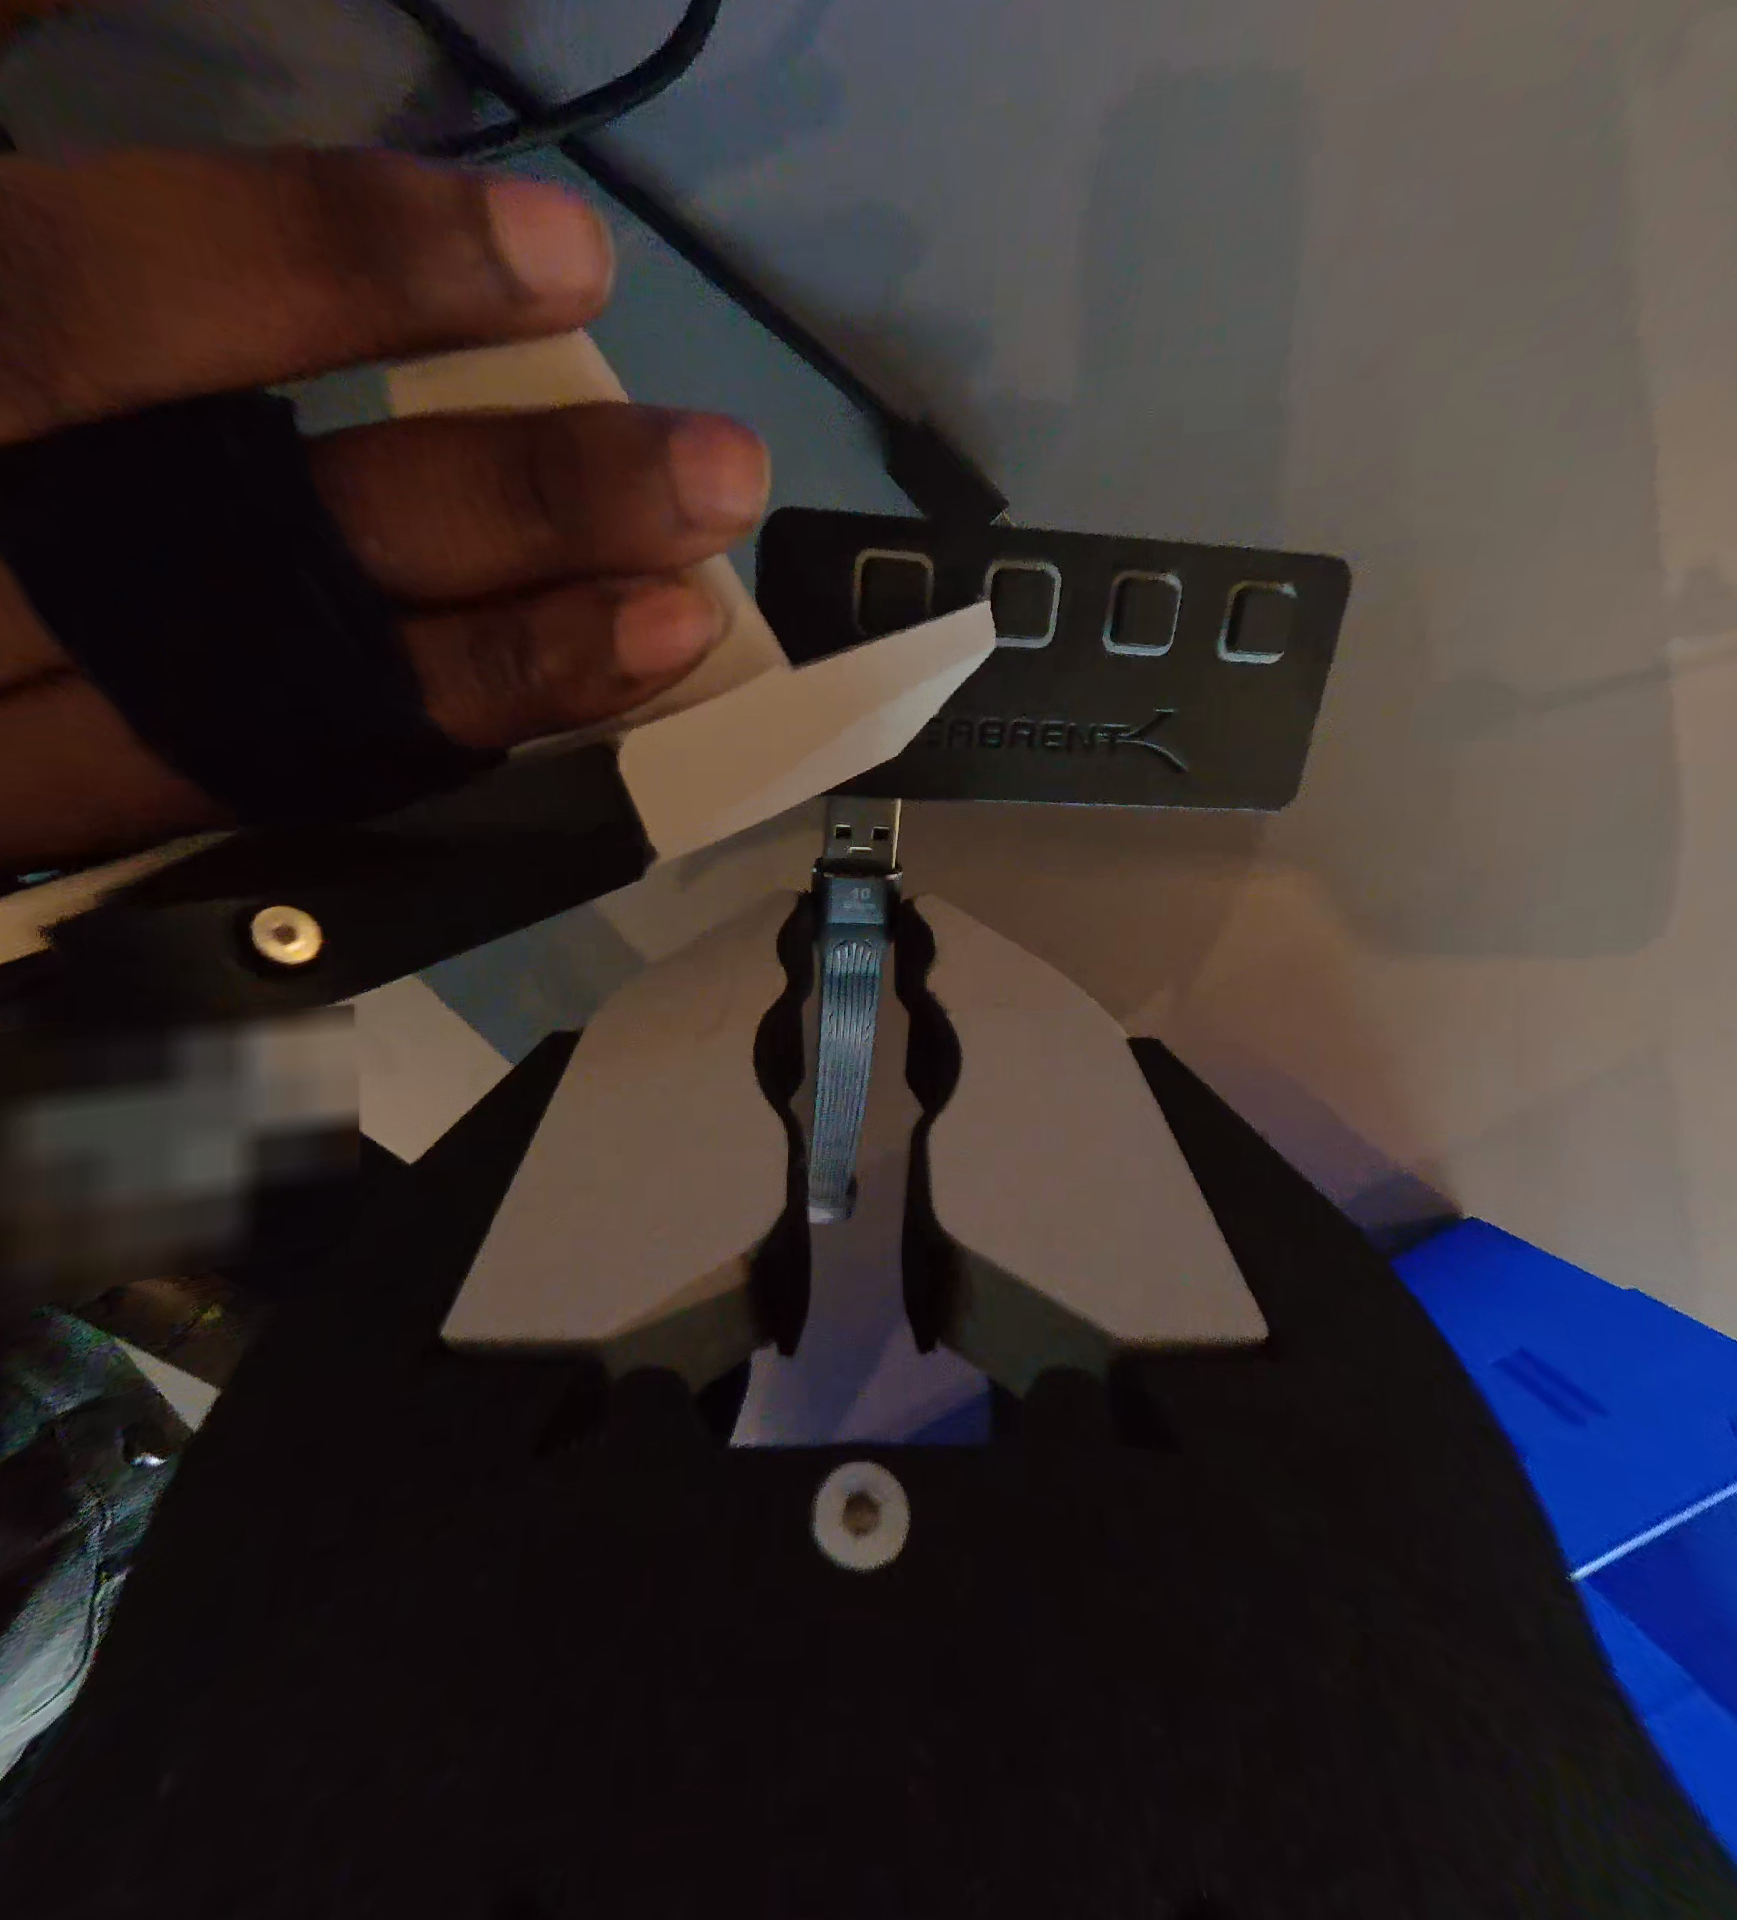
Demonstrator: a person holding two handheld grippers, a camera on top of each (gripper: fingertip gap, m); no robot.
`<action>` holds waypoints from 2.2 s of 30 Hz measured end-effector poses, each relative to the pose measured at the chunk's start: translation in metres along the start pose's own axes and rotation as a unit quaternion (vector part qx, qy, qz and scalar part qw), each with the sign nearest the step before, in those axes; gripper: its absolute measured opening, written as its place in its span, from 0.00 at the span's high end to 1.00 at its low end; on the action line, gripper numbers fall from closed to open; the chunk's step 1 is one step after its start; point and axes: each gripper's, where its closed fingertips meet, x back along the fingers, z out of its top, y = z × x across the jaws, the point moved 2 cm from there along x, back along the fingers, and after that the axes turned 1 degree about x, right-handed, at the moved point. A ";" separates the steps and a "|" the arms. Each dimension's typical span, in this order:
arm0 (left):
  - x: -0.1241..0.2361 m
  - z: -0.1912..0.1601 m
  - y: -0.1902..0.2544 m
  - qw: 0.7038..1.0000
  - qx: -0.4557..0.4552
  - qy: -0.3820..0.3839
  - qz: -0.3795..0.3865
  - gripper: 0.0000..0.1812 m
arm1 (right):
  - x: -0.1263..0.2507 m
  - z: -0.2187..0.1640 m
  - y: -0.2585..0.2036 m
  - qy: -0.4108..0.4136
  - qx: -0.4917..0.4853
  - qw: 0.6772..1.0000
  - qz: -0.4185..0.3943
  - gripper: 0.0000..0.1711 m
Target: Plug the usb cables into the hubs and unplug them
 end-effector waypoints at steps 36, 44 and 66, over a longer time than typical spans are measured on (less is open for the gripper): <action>0.007 0.016 0.026 0.996 0.030 0.054 -0.058 0.91 | -0.018 -0.011 -0.005 0.027 -0.019 0.999 0.031 0.92; 0.007 0.017 0.027 0.995 0.039 0.059 -0.065 0.91 | -0.018 -0.012 -0.005 0.028 -0.008 0.999 0.019 0.92; -0.008 -0.012 0.031 0.955 0.250 0.066 -0.142 0.91 | 0.157 -0.115 0.053 0.460 -0.181 0.864 -0.099 0.69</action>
